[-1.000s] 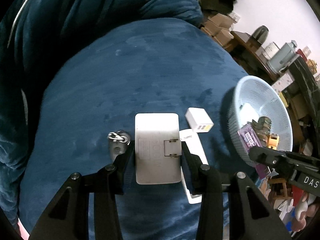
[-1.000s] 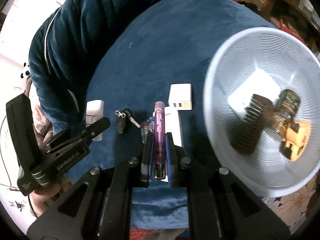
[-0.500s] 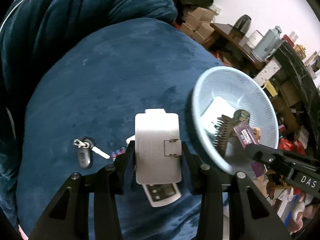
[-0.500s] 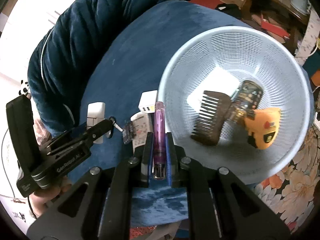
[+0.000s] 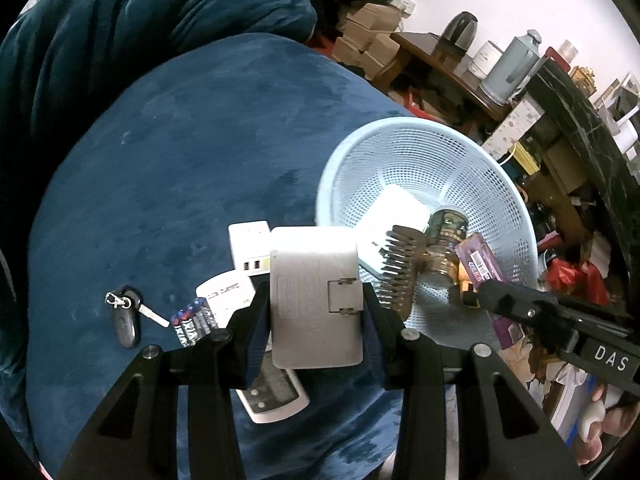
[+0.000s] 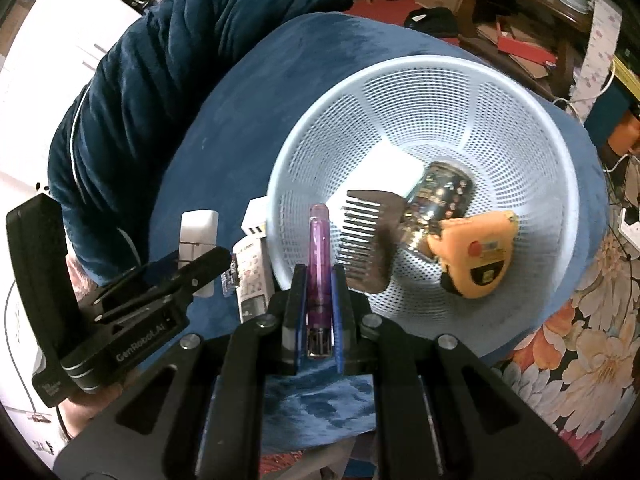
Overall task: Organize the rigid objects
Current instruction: 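Carry the white case and purple lighter over the basket with both tools, then open both tools to drop the white case and purple lighter into the basket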
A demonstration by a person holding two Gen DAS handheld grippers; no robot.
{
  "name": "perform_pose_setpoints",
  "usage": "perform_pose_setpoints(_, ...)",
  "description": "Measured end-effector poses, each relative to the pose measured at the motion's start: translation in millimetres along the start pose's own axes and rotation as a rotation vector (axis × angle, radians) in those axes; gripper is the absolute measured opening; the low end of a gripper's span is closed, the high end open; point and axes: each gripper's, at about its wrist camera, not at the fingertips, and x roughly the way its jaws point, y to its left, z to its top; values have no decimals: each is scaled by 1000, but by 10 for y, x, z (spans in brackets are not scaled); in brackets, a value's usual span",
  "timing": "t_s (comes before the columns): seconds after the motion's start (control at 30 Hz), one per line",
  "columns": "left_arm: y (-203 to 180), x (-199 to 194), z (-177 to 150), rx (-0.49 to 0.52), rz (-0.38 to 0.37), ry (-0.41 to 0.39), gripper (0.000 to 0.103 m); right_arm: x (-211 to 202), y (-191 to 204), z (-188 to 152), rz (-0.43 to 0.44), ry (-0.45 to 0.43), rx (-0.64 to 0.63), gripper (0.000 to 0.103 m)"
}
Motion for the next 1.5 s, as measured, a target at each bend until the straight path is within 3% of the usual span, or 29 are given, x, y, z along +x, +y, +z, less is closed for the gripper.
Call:
perform_pose_setpoints(0.43, -322, 57, 110, 44, -28, 5, 43, -87, -363, 57, 7, -20, 75, 11)
perform_pose_setpoints(0.8, -578, 258, 132, 71, -68, 40, 43, 77, -442, 48, -4, 48, 67, 11)
perform_pose_setpoints(1.03, -636, 359, 125, 73, -89, 68, 43, 170, -624, 39, 40, 87, 150, 11)
perform_pose_setpoints(1.37, -699, 449, 108, 78, -91, 95, 44, 121, -715, 63, 22, 79, 191, 12)
perform_pose_setpoints(1.4, -696, 447, 108, 78, -89, 94, 46, 118, -707, 66, 18, 79, 191, 12)
perform_pose_setpoints(1.47, -693, 433, 106, 78, -76, 85, 68, 109, -691, 71, 8, 79, 188, 12)
perform_pose_setpoints(1.5, -691, 431, 112, 76, -74, 82, 73, 107, -682, 71, 5, 80, 188, 13)
